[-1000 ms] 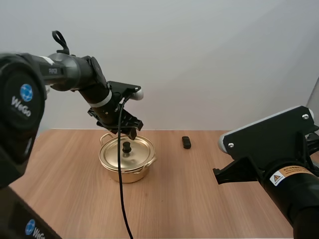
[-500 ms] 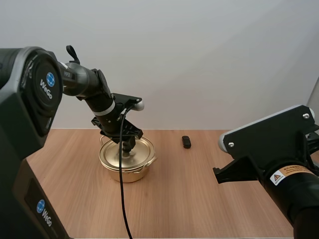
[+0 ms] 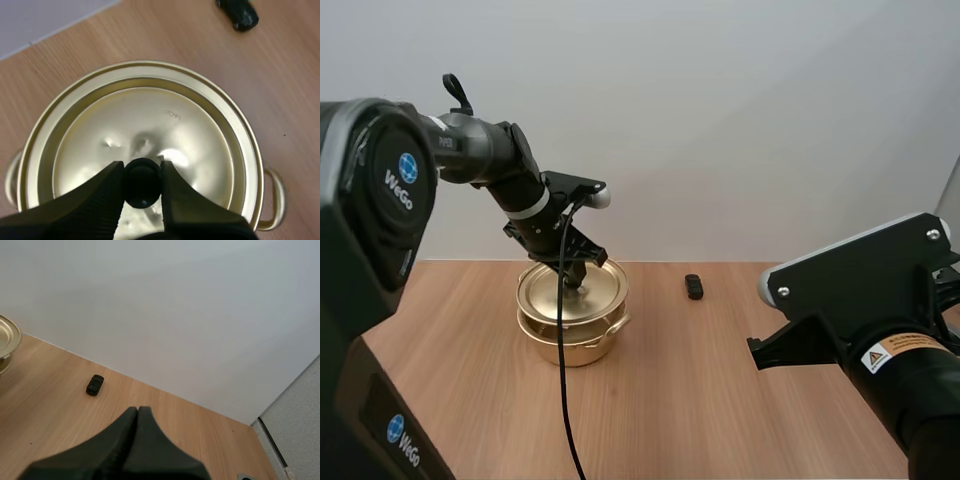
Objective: Open the pot, put the car inside, and close it
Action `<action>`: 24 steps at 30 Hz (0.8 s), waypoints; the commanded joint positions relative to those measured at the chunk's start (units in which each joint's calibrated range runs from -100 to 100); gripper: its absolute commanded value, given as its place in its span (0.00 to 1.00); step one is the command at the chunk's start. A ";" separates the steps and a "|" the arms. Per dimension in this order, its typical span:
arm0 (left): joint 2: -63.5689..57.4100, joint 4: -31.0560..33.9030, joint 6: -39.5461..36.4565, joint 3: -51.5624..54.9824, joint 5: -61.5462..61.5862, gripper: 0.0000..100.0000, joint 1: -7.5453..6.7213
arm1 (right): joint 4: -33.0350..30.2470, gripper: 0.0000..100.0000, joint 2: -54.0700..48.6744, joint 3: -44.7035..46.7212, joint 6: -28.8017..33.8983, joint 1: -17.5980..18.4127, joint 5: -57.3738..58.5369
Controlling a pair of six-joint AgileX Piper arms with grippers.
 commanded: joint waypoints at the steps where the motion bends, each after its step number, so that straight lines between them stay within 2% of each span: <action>1: -3.97 -2.41 -0.10 -2.16 0.42 0.00 -0.02 | 0.19 0.00 0.19 -0.07 0.08 -0.01 -0.08; 8: -23.67 -18.27 -0.10 -6.70 -2.29 0.00 -0.02 | 1.06 0.00 6.50 0.06 -1.18 -0.33 -4.24; 13: -39.71 -19.84 -1.33 -6.70 -7.87 0.00 0.34 | 6.75 0.00 18.80 0.06 -7.25 -0.33 -18.38; 16: -46.77 -19.73 -3.51 -6.70 -6.75 0.00 2.74 | 10.34 0.00 28.31 -0.78 -9.79 -0.33 -27.05; 20: -53.22 -19.62 -3.87 -6.70 -5.74 0.00 7.34 | 12.14 0.00 43.28 -5.08 -9.79 -0.33 -33.59; 24: -57.09 -19.62 -3.87 -6.70 -5.74 0.00 10.01 | 15.47 0.00 56.29 -12.39 -9.79 -0.25 -33.63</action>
